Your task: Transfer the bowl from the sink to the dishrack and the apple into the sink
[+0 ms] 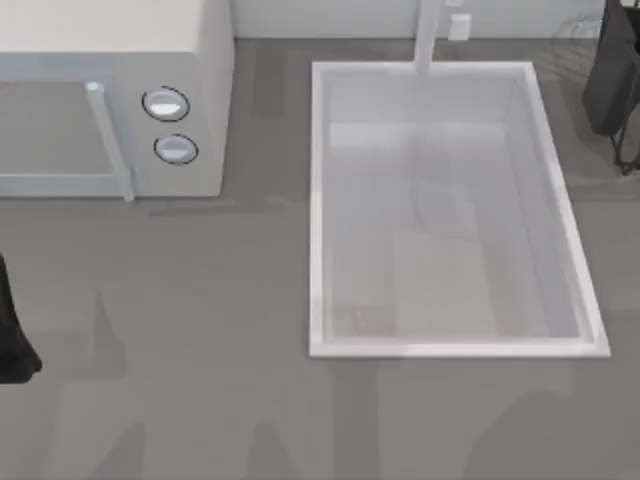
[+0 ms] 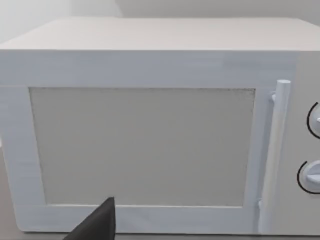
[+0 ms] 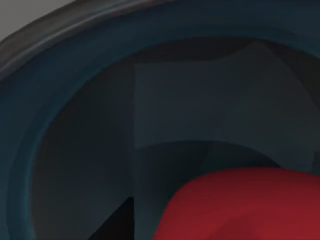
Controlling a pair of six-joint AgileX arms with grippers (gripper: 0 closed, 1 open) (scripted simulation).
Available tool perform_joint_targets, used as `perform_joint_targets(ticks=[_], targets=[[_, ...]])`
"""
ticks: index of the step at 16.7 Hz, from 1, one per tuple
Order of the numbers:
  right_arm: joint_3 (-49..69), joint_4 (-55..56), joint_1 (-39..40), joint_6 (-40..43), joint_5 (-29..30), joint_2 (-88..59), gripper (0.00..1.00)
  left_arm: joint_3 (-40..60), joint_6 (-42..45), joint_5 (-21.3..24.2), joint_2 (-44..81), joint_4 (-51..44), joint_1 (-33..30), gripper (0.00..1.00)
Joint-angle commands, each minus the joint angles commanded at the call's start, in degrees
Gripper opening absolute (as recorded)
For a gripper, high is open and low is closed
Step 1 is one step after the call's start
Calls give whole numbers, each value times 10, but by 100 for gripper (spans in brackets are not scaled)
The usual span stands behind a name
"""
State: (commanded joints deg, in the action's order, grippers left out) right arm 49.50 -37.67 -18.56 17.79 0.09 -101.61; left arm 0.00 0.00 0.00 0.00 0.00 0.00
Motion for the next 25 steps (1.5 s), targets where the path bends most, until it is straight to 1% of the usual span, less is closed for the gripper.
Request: perform_joint_targets(ticks=[5, 18, 19, 25], targets=[[-9, 15, 0, 0, -1, -8, 100, 0, 0, 0, 0, 0, 0, 100], [-9, 15, 0, 0, -1, -8, 2, 0, 0, 0, 0, 0, 0, 100], [-9, 15, 0, 0, -1, -8, 0, 0, 0, 0, 0, 0, 0, 100], [-9, 15, 0, 0, -1, -8, 0, 0, 0, 0, 0, 0, 0, 100]])
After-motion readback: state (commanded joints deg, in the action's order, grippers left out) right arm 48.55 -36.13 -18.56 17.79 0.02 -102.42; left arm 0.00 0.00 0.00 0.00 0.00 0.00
